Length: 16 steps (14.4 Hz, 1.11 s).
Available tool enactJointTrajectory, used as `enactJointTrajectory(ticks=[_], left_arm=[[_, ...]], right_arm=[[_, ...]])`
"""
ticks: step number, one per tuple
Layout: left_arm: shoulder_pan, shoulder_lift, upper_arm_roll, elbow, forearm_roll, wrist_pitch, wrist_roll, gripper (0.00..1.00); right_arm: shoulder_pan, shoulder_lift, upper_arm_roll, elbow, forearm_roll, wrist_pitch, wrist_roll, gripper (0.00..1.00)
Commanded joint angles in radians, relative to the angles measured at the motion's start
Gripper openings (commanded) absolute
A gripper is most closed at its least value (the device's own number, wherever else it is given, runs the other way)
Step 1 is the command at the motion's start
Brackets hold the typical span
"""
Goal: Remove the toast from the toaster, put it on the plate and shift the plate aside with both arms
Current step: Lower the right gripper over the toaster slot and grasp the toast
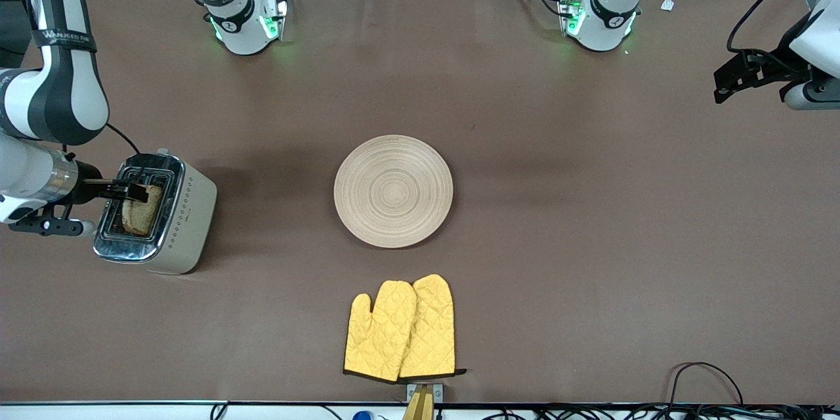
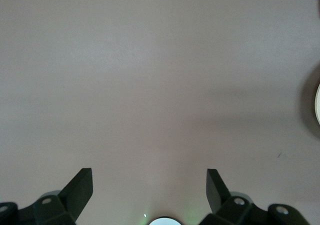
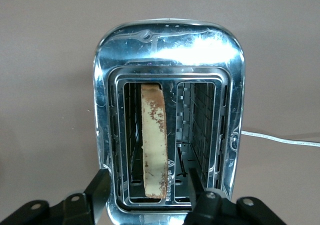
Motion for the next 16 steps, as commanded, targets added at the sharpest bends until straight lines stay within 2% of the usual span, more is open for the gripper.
enactJointTrajectory(ticks=[1,6,11,16], left_arm=[[0.003,0.006,-0.003,0.013,-0.002,-0.008,0.024,1.00],[0.001,0.020,-0.003,0.014,-0.002,-0.007,0.024,1.00],[0.003,0.018,-0.003,0.016,-0.002,-0.007,0.024,1.00],[0.004,0.017,-0.003,0.016,-0.002,-0.007,0.024,1.00]], right_arm=[[-0.016,0.012,0.008,0.008,0.019,0.010,-0.018,0.66],[-0.019,0.023,0.008,0.008,0.017,0.019,-0.018,0.51],[-0.024,0.029,0.008,0.012,0.017,0.019,-0.018,0.43],[-0.021,0.029,0.008,0.012,0.017,0.016,-0.016,0.07]])
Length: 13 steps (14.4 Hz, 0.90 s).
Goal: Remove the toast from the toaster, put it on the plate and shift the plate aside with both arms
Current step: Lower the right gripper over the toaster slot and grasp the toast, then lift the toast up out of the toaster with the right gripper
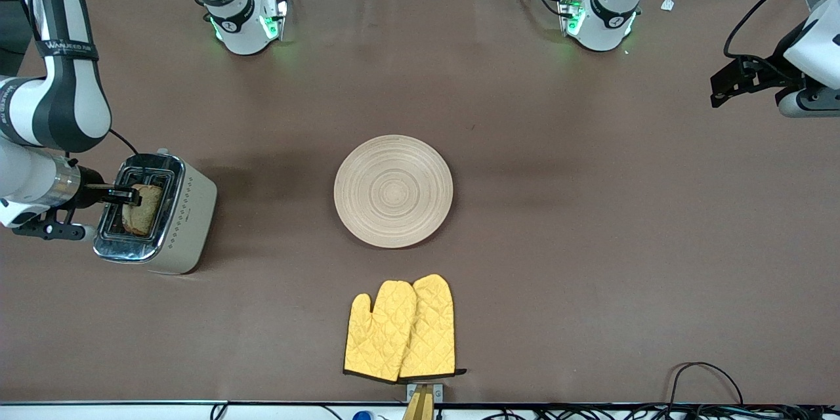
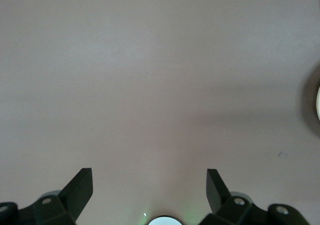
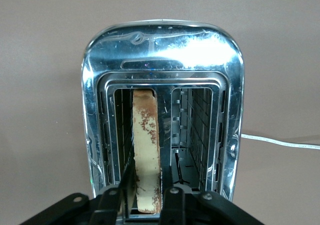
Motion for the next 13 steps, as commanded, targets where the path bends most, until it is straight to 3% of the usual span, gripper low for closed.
enactJointTrajectory(ticks=[1,3,8,13], left_arm=[[0.005,0.002,-0.002,0.016,-0.002,-0.007,0.023,1.00],[0.005,0.002,-0.002,0.016,-0.002,-0.007,0.023,1.00],[0.005,0.003,-0.002,0.014,-0.002,-0.005,0.022,1.00],[0.004,0.009,-0.002,0.011,-0.002,-0.005,0.022,1.00]], right_arm=[[-0.011,0.005,0.009,0.016,0.017,-0.007,-0.014,0.00],[-0.010,0.002,0.009,0.068,0.017,-0.041,-0.016,0.00],[0.012,-0.008,0.020,0.367,0.014,-0.436,-0.002,0.00],[0.203,-0.096,0.032,0.394,0.017,-0.576,0.119,0.00]])
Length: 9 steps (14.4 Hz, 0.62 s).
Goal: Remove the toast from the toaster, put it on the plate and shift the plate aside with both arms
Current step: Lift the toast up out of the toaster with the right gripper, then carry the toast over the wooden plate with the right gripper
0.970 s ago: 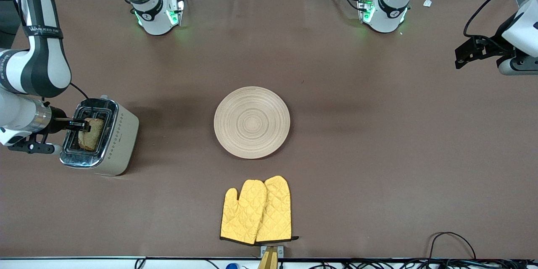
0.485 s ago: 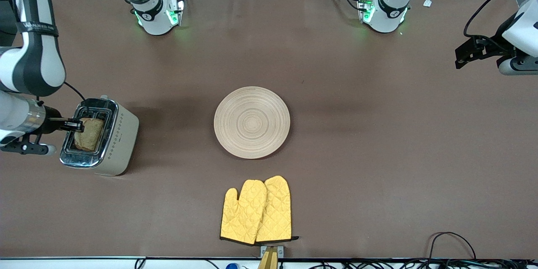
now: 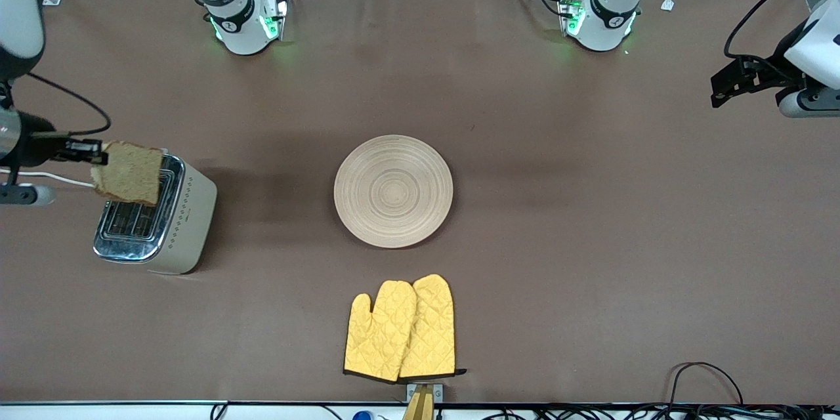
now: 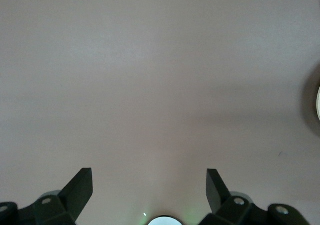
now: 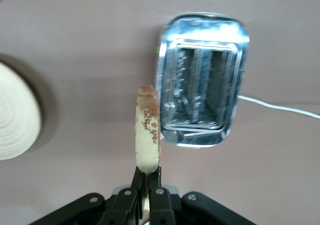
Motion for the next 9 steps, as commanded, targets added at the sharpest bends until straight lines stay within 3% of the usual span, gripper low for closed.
enactJointTrajectory(ticks=[1,2,3,5,9], left_arm=[[0.004,0.015,-0.002,0.012,-0.002,-0.005,0.022,1.00],[0.004,0.015,-0.002,0.014,0.000,-0.005,0.023,1.00],[0.006,0.015,-0.002,0.015,0.000,-0.005,0.023,1.00],[0.009,0.015,-0.002,0.019,0.000,-0.005,0.023,1.00],[0.009,0.015,-0.002,0.015,-0.002,-0.005,0.023,1.00]], right_arm=[[0.122,-0.041,-0.002,-0.030,0.013,-0.025,0.063,0.00],[0.142,-0.044,-0.002,-0.051,0.047,-0.009,0.074,0.00],[0.135,-0.073,-0.007,-0.117,0.165,0.052,0.077,0.00],[0.116,-0.160,-0.009,-0.320,0.328,0.230,0.070,0.00],[0.148,-0.174,-0.001,-0.497,0.609,0.396,0.061,0.00]])
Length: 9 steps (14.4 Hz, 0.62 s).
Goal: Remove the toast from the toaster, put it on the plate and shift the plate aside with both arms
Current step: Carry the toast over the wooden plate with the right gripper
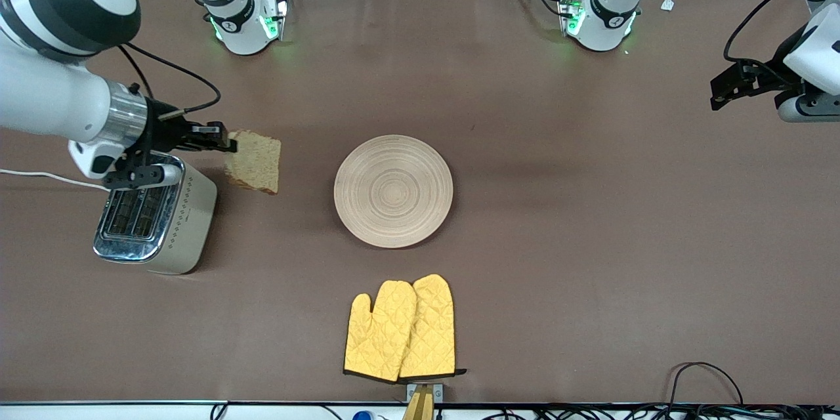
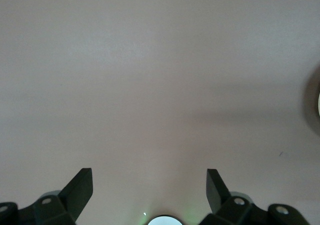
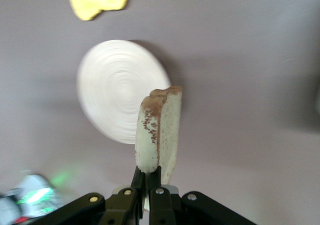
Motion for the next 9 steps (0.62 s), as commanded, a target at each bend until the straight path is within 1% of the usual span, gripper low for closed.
enactJointTrajectory(ticks=[1,3,4,6,7,9], left_arm=[[0.007,0.005,-0.003,0.016,-0.001,-0.005,0.023,1.00],[0.009,0.007,-0.003,0.016,0.000,-0.004,0.023,1.00],[0.006,0.007,-0.003,0.016,-0.002,-0.002,0.023,1.00],[0.006,0.007,-0.003,0.014,0.000,0.002,0.023,1.00],[0.006,0.007,-0.003,0.011,-0.002,0.004,0.023,1.00],[0.008,0.007,-0.003,0.014,0.000,0.002,0.023,1.00]], right_arm=[[0.053,-0.065,0.009,-0.198,0.143,0.170,-0.021,0.00],[0.143,-0.063,0.009,-0.298,0.176,0.345,-0.056,0.00],[0.189,-0.057,0.009,-0.336,0.219,0.431,-0.059,0.00],[0.280,-0.030,0.009,-0.373,0.270,0.566,-0.096,0.00],[0.306,-0.002,0.009,-0.373,0.299,0.610,-0.110,0.00],[0.331,0.044,0.009,-0.372,0.373,0.647,-0.160,0.00]])
